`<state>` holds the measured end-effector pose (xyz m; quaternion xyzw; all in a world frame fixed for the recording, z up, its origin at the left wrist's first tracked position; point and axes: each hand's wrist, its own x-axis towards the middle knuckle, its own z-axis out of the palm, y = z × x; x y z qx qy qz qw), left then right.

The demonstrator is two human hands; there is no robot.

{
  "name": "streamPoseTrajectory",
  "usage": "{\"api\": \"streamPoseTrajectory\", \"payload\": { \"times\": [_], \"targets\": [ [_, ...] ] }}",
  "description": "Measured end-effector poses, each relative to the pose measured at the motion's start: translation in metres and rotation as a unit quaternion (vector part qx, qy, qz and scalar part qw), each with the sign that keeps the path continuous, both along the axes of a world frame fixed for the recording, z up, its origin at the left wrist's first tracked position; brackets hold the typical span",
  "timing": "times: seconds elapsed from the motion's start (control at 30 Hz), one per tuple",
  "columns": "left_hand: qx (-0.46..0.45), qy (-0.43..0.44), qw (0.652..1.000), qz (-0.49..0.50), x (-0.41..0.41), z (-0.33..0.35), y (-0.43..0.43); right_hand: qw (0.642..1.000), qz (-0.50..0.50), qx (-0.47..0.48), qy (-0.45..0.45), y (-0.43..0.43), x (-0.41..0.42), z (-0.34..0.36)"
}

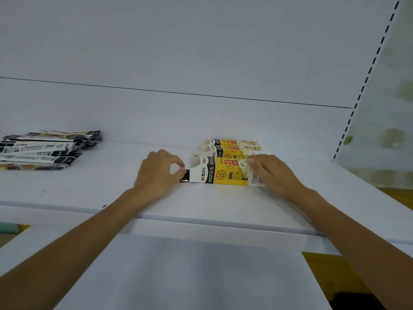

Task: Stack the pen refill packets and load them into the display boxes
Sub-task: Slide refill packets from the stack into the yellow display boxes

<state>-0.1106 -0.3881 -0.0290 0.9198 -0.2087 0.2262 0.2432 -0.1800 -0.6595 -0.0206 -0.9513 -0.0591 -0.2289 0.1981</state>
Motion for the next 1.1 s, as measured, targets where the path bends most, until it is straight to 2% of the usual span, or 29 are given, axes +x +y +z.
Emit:
{"api": "streamPoseTrajectory", "payload": {
  "times": [0.13, 0.17, 0.27, 0.3, 0.4, 0.43, 0.57, 0.73, 0.77, 0.9, 1.1],
  "targets": [
    [0.081, 0.117, 0.980, -0.141, 0.004, -0.010, 0.001, 1.000, -0.017, -0.020, -0.008, 0.002, 0.000, -0.003],
    [0.081, 0.113, 0.981, -0.138, 0.004, -0.011, 0.002, 1.000, -0.020, -0.023, -0.007, 0.003, -0.001, -0.003],
    [0.044, 0.017, 0.997, -0.059, 0.001, -0.006, 0.006, 0.999, -0.031, -0.025, -0.001, 0.004, -0.003, -0.002],
    [0.035, 0.020, 0.997, -0.071, -0.001, -0.004, 0.006, 0.999, -0.035, -0.025, -0.001, 0.004, -0.002, -0.003],
    [0.063, 0.126, 0.976, -0.166, -0.006, -0.005, 0.004, 0.998, -0.048, -0.028, -0.001, 0.005, 0.000, -0.005],
    [0.069, 0.131, 0.974, -0.170, -0.007, -0.006, 0.003, 0.998, -0.051, -0.031, -0.002, 0.005, 0.001, -0.005],
    [-0.008, 0.033, 0.997, -0.070, -0.004, -0.004, 0.007, 0.997, -0.059, -0.041, -0.007, 0.004, -0.001, -0.006],
    [0.002, 0.202, 0.969, -0.146, -0.014, -0.001, -0.011, 0.997, -0.072, -0.039, 0.001, 0.009, -0.003, -0.003],
    [0.004, 0.197, 0.969, -0.146, -0.016, -0.001, -0.014, 0.997, -0.072, -0.042, 0.004, 0.009, -0.004, -0.003],
    [0.025, 0.086, 0.994, -0.068, -0.014, 0.001, -0.010, 0.995, -0.081, -0.051, 0.020, 0.009, -0.011, 0.002],
    [0.039, 0.192, 0.969, -0.152, -0.017, 0.002, -0.010, 0.995, -0.088, -0.047, 0.023, 0.012, -0.014, 0.003]
  ]
}}
